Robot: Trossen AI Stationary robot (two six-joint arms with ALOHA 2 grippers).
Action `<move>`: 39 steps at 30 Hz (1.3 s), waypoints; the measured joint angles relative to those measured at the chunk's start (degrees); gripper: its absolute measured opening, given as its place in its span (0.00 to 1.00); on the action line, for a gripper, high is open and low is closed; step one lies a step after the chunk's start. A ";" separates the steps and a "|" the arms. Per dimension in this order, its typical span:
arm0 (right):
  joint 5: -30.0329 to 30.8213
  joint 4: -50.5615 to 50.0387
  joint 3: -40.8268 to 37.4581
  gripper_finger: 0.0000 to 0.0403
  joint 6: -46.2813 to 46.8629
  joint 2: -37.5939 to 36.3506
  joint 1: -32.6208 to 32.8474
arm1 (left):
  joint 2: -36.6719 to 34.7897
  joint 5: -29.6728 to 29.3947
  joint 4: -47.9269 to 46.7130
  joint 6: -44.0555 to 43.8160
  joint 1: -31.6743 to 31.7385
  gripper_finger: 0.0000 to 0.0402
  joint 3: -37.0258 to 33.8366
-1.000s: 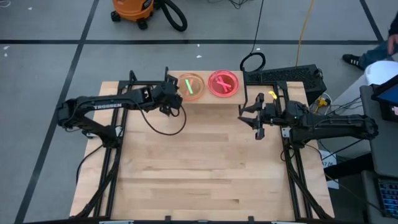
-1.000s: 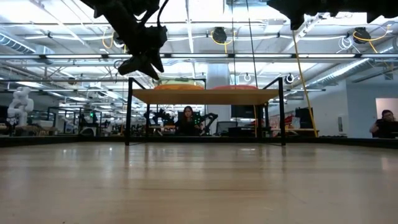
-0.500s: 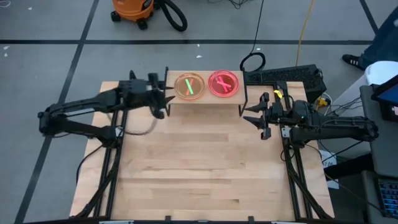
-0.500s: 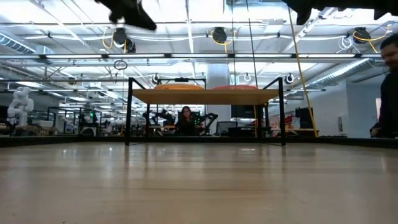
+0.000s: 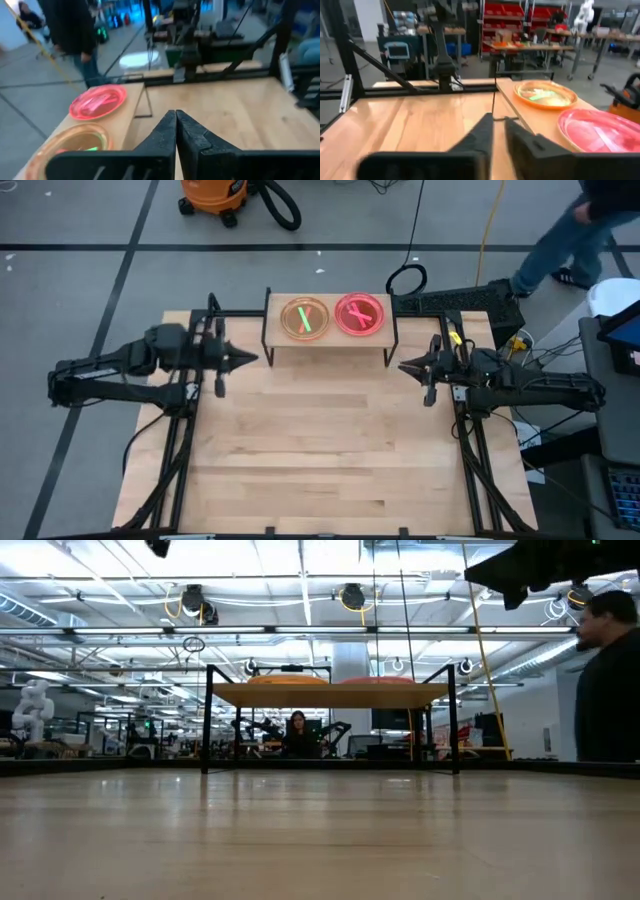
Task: Place and stack plates onto a shelf
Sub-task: Return to Home Position
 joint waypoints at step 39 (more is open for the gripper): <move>0.23 22.05 -25.83 0.00 -1.51 -14.67 2.08 | -26.34 -0.18 45.05 -8.13 -3.32 0.03 -48.52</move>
